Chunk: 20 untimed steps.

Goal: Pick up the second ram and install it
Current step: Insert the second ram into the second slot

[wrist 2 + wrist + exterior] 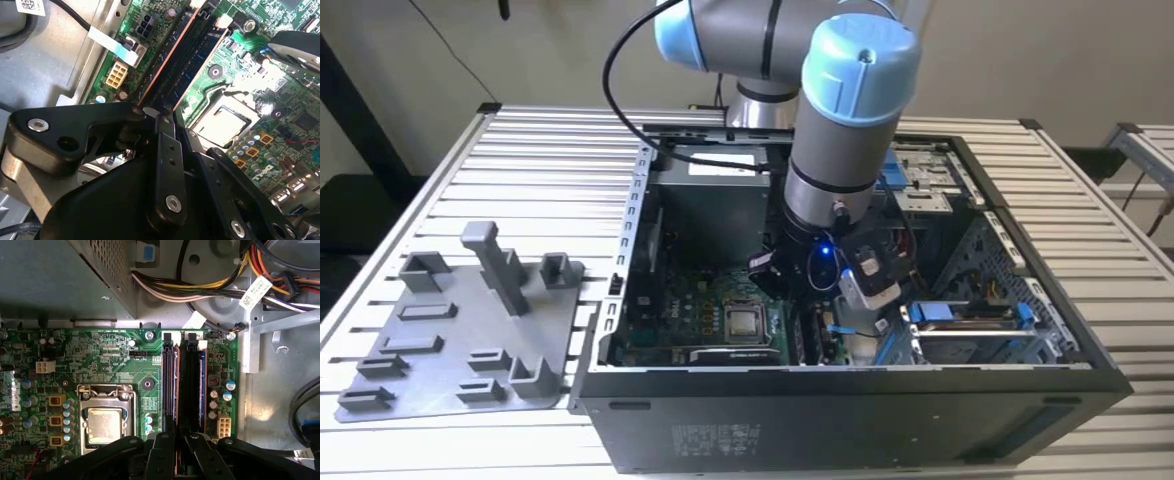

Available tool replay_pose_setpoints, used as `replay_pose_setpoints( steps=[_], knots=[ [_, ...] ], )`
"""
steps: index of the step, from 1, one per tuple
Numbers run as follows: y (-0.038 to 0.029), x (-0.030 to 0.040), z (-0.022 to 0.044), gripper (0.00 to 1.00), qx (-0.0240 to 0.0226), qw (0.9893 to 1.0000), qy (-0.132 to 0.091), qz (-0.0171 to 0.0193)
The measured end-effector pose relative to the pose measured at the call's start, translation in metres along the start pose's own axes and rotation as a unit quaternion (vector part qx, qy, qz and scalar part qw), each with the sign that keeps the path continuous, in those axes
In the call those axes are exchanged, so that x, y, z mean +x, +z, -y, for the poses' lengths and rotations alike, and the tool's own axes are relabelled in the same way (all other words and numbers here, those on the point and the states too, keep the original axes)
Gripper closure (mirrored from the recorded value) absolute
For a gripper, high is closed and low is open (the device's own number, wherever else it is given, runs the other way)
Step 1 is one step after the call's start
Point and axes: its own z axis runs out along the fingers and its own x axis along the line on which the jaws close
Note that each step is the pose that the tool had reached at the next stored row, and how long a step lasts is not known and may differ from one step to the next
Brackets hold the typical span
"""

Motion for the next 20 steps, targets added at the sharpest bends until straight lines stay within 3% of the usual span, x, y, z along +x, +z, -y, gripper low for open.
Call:
replay_pose_setpoints(
  steps=[8,15,20],
  knots=[
    [-0.0003,0.0000,0.0004,0.86,0.0008,1.0000,0.001,0.0002],
    [0.0026,0.0000,0.0006,0.86,0.0068,1.0000,0.007,0.0004],
    [0.0027,0.0000,0.0005,0.86,0.0068,0.9999,0.009,0.0005]
  ],
)
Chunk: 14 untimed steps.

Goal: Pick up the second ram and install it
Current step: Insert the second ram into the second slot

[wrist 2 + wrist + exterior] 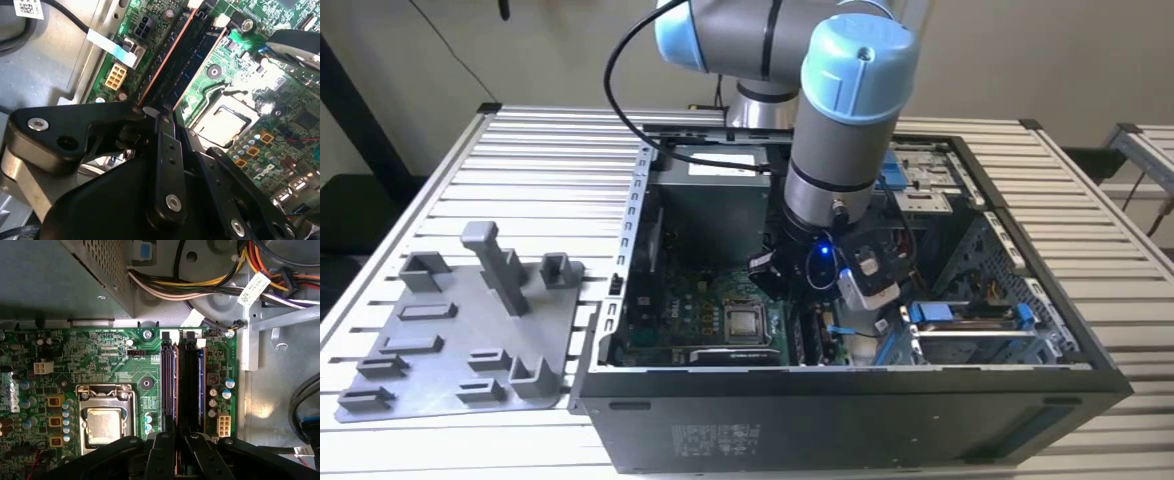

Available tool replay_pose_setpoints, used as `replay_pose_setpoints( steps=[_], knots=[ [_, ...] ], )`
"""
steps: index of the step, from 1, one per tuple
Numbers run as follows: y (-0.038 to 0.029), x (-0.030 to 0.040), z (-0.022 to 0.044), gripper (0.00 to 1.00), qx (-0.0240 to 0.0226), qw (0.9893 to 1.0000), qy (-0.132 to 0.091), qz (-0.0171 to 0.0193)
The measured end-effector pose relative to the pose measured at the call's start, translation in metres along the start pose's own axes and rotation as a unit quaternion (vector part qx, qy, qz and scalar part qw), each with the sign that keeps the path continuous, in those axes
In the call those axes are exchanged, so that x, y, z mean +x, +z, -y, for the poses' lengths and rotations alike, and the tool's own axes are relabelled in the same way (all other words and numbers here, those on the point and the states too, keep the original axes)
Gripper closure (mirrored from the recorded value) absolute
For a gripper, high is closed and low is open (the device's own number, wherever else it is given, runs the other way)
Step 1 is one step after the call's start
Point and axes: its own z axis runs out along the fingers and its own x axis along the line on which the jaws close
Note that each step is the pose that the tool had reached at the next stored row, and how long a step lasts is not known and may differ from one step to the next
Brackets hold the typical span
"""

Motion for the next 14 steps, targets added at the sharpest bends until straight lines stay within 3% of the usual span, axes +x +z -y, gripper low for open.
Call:
replay_pose_setpoints(
  steps=[5,14],
  knots=[
    [0.0032,-0.0001,-0.0002,0.86,0.0016,1.0000,0.002,0.0001],
    [0.0020,0.0000,0.0000,0.86,0.0022,1.0000,0.002,0.0002]
  ],
)
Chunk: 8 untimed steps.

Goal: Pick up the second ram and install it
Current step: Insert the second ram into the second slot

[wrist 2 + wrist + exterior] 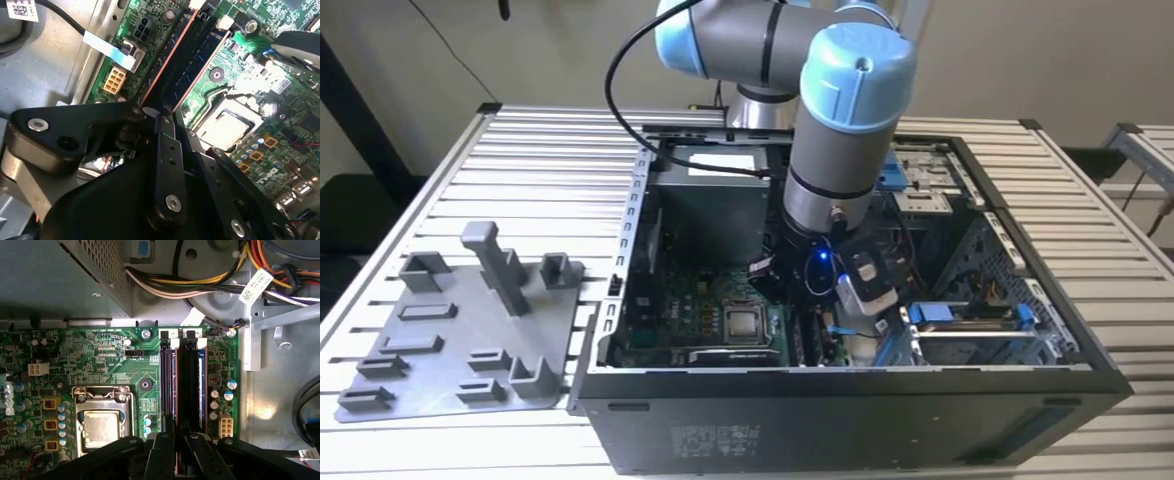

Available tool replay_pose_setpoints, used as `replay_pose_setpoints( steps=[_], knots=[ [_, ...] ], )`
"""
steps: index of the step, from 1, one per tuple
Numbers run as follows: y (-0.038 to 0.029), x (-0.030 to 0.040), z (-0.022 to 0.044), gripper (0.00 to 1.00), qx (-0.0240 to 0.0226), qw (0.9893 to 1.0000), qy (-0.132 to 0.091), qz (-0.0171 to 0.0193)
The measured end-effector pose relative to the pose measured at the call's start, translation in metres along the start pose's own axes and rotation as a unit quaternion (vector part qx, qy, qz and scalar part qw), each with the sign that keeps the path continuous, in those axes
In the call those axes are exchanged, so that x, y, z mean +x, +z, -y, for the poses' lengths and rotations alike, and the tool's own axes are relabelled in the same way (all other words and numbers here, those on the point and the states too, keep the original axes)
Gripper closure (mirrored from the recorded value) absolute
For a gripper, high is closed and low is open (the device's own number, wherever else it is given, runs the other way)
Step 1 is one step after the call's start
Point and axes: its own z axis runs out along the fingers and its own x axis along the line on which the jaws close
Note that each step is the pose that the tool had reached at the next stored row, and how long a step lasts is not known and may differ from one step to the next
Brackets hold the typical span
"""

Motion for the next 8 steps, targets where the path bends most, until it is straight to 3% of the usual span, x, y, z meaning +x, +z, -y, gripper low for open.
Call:
replay_pose_setpoints(
  steps=[4,5,8],
  knots=[
    [-0.0002,0.0001,0.0001,0.84,0.0001,1.0000,0.000,-0.0001],
    [-0.0004,0.0000,0.0000,0.78,0.0000,1.0000,0.000,0.0000],
    [-0.0126,0.0000,-0.0001,0.78,0.0000,1.0000,0.000,0.0000]
  ],
)
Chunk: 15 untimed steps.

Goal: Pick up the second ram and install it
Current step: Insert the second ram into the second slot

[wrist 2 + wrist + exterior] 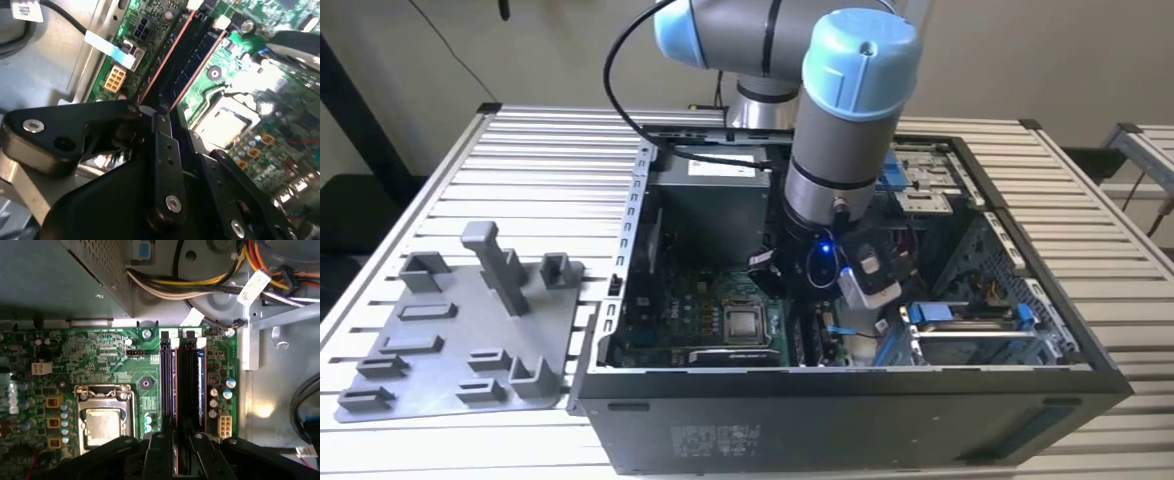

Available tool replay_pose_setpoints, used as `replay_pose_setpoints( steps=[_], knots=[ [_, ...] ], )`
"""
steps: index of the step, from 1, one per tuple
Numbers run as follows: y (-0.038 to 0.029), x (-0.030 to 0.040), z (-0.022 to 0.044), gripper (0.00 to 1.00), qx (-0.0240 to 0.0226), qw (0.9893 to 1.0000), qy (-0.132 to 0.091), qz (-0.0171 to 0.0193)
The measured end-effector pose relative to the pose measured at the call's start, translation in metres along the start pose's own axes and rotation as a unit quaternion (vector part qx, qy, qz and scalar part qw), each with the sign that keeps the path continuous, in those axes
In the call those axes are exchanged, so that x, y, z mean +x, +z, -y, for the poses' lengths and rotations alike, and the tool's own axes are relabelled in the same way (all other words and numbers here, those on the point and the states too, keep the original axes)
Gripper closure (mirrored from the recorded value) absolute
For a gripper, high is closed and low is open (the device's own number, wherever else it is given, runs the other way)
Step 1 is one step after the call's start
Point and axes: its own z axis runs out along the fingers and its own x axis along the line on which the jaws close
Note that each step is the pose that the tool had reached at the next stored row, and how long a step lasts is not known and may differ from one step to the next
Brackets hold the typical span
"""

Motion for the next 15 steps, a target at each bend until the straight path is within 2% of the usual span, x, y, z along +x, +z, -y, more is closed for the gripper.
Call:
replay_pose_setpoints(
  steps=[8,13,15],
  knots=[
    [-0.0356,0.0000,-0.0006,0.78,0.0001,1.0000,0.000,0.0000],
    [-0.0484,0.0001,-0.0007,0.78,0.0000,1.0000,0.000,0.0000],
    [-0.0490,0.0002,-0.0007,0.78,0.0000,1.0000,0.001,0.0000]
  ],
)
